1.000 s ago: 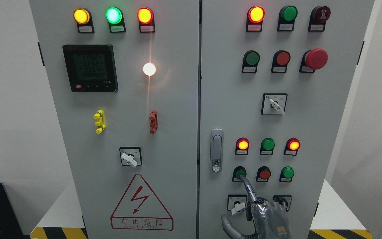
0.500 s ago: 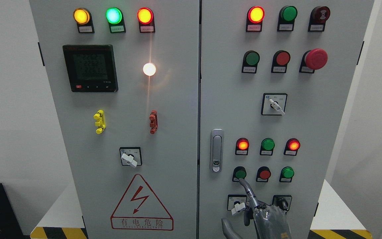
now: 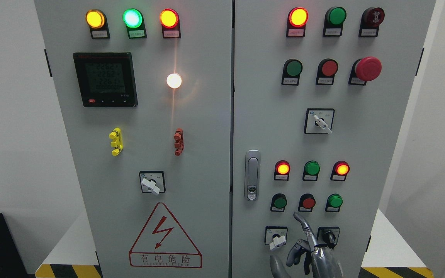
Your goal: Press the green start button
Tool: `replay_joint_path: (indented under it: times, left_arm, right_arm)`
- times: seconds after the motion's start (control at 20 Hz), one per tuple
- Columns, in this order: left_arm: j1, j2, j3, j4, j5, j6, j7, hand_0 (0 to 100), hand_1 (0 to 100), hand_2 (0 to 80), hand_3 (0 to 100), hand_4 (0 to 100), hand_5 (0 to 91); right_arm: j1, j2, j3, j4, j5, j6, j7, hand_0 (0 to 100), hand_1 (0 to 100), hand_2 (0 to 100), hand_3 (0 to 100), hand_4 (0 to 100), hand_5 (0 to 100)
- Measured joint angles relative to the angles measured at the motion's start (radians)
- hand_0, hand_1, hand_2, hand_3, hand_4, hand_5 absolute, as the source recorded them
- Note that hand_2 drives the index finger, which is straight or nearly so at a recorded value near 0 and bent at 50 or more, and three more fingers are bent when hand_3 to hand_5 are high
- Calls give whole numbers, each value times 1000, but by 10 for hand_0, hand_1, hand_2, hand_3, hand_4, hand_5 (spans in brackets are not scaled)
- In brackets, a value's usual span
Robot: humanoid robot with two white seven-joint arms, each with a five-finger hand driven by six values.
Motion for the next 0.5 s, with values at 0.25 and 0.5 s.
replay_joint_path:
  times: [0.25,0.5]
  left_arm:
    - [0,0,0,0,0,0,0,120,556,0,0,0,0]
    - [0,0,0,0,0,0,0,120,556,0,0,0,0]
  right_arm:
    - [14,0,14,-56,-146,27,13,53,258,0,377,387,508]
    - [34,2,23,-91,-246,27,85,0,229,0,225,214,314]
